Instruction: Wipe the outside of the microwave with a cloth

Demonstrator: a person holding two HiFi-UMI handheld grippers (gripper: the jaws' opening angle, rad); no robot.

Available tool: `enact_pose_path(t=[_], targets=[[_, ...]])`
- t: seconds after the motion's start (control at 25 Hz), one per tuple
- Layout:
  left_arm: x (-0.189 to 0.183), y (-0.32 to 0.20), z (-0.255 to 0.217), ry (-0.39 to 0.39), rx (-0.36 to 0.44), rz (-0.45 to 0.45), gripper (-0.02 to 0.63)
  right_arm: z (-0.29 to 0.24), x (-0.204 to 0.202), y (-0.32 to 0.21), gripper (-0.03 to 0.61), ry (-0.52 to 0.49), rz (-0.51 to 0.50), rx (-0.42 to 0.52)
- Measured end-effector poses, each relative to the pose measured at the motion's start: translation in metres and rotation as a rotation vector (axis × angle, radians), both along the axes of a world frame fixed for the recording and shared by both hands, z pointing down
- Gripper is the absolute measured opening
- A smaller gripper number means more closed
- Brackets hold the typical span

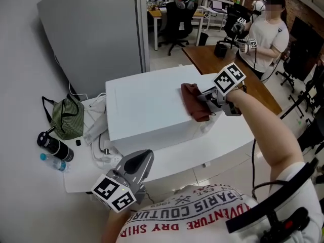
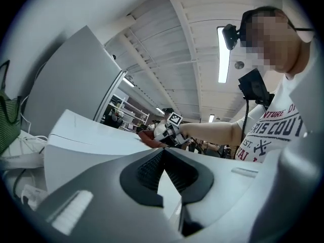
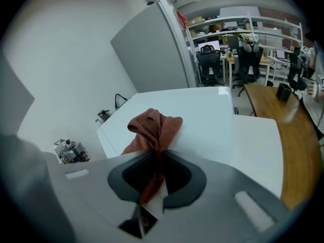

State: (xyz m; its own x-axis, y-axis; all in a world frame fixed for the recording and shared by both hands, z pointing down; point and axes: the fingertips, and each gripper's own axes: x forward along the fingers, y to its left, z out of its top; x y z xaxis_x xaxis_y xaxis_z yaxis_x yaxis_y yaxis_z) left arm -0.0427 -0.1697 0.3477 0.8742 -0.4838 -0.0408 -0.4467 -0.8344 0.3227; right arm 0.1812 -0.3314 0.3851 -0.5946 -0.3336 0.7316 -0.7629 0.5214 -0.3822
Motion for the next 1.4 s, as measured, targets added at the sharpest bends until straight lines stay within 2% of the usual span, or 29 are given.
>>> enact_pose_path(t=[0.16,0.36,0.56,0.72,0.84,0.96,1.16,1.4], targets=[[0.019,-0.005,0.006,-0.006,-0.021,0.042,0.002,0.000,0.045,0.001,0.038,0.028,0.059,-0.002],[0.034,-0.013,0.007,-0.002,-0.026,0.073,0.002,0.001,0.081,0.000,0.038,0.020,0.129,-0.008],[0.035,-0.019,0.012,0.007,-0.033,0.077,0.002,0.003,0.086,0.001,0.037,0.024,0.144,-0.016],[0.030,-0.020,0.012,0.013,-0.038,0.068,0.002,-0.016,0.073,0.000,0.037,-0.002,0.121,-0.004],[0.021,-0.019,0.012,0.016,-0.042,0.050,0.002,-0.040,0.047,-0.010,0.037,-0.051,0.088,0.036],[0.003,-0.016,0.012,0.012,-0.037,0.010,0.002,-0.061,0.003,-0.019,0.037,-0.082,0.009,0.075],[-0.044,-0.006,0.011,0.000,-0.032,-0.103,0.002,-0.085,-0.105,-0.027,0.037,-0.121,-0.197,0.126],[-0.106,0.016,0.013,-0.013,-0.039,-0.267,0.002,-0.075,-0.231,-0.025,0.037,-0.151,-0.406,0.083]])
